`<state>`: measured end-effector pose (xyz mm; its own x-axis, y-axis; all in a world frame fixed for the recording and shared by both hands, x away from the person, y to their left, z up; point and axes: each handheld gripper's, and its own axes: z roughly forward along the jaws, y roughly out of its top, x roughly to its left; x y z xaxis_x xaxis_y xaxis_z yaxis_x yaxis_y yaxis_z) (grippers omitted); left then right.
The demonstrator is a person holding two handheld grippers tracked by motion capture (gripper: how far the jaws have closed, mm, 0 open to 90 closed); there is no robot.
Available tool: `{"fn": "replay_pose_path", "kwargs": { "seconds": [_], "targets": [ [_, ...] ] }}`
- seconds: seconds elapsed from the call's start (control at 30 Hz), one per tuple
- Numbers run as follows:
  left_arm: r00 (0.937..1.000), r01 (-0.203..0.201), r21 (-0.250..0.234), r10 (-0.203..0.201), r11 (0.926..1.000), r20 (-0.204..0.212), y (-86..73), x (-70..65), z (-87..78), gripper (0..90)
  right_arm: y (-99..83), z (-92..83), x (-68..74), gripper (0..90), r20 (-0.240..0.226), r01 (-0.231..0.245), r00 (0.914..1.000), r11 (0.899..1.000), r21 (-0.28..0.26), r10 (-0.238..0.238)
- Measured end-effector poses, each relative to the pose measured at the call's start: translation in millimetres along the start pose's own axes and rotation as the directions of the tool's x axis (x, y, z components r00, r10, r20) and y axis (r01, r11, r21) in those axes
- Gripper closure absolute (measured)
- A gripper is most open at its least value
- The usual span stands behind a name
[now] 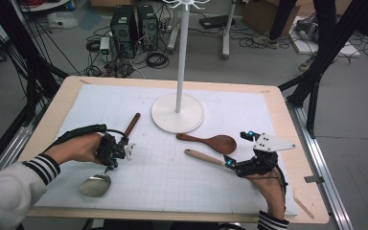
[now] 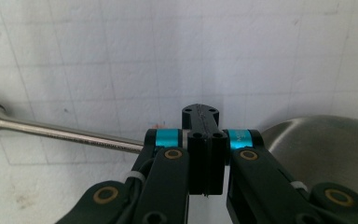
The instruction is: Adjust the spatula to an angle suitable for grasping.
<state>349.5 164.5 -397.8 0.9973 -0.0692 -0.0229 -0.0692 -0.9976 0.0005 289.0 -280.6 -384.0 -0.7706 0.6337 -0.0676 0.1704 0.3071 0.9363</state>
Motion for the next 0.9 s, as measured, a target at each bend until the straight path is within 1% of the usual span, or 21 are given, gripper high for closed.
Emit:
{"fn": "replay_pose_path", "kwargs": {
  "seconds": [0.1,0.2,0.33,0.4,0.43,0.47,0.57,0.63,0.7,0.73,0.77,0.8,0.83,0.9],
  "targets": [
    [1.0,0.008,-0.005,-0.008,1.0,-0.002,-3.2,-0.1,-0.1,90.0,0.0,0.4,-0.5,0.7,0.004,0.005,1.0,1.0,0.0,-0.005],
    [1.0,0.008,-0.006,-0.008,1.0,-0.001,-3.3,-0.1,0.3,90.0,0.0,0.8,0.2,0.7,0.002,-0.001,1.0,1.0,0.005,0.001],
    [1.0,0.004,-0.009,-0.004,0.9999,0.005,-2.9,-0.1,1.2,90.0,0.1,0.7,0.3,0.7,0.003,0.002,1.0,1.0,0.005,-0.002],
    [0.9999,0.01,-0.027,-0.01,0.9996,0.009,-4.3,0.0,-0.6,90.0,0.0,0.7,-0.3,0.7,0.006,0.006,1.0,1.0,-0.001,-0.006],
    [1.0,0.008,-0.041,-0.008,0.9991,0.002,-5.1,0.6,-2.4,90.0,0.0,0.6,-0.4,0.7,0.006,0.005,1.0,1.0,0.0,-0.005],
    [0.9999,0.016,-0.055,-0.015,0.9984,0.003,-6.2,0.6,-4.7,90.0,-0.1,0.6,-0.4,0.7,0.006,0.005,1.0,1.0,0.0,-0.005],
    [0.9996,0.02,-0.102,-0.022,0.9946,-0.015,-9.5,2.5,-14.2,90.0,0.0,0.9,0.2,0.7,0.004,0.0,1.0,1.0,0.006,0.0],
    [0.9985,0.03,-0.142,-0.037,0.9894,-0.042,-12.3,4.3,-22.8,90.0,-0.1,1.0,0.1,0.7,0.004,0.002,1.0,1.0,0.006,-0.002],
    [0.9973,0.041,-0.194,-0.052,0.9801,-0.052,-15.3,6.3,-32.1,90.0,0.0,0.9,0.2,0.7,0.005,-0.001,1.0,1.0,0.006,0.001],
    [0.9965,0.041,-0.219,-0.056,0.9748,-0.062,-16.8,7.1,-36.4,90.0,-0.1,0.9,0.1,0.7,0.005,0.001,1.0,1.0,0.006,-0.001],
    [0.996,0.047,-0.245,-0.064,0.9683,-0.063,-18.1,7.6,-40.6,90.0,-0.1,1.0,0.2,0.7,0.005,0.001,1.0,1.0,0.006,-0.001],
    [0.9954,0.039,-0.265,-0.061,0.9634,-0.075,-19.2,8.9,-44.9,90.0,-0.1,1.2,0.1,0.7,0.006,0.003,1.0,1.0,0.007,-0.003],
    [0.9944,0.043,-0.29,-0.069,0.9559,-0.08,-20.3,9.1,-48.6,90.0,-0.1,1.5,0.5,0.7,0.005,-0.001,1.0,1.0,0.008,0.001],
    [0.9924,0.038,-0.332,-0.074,0.9425,-0.098,-22.7,10.5,-55.3,90.0,0.0,1.9,0.3,0.7,0.004,0.004,1.0,1.0,0.008,-0.004]
  ]
}}
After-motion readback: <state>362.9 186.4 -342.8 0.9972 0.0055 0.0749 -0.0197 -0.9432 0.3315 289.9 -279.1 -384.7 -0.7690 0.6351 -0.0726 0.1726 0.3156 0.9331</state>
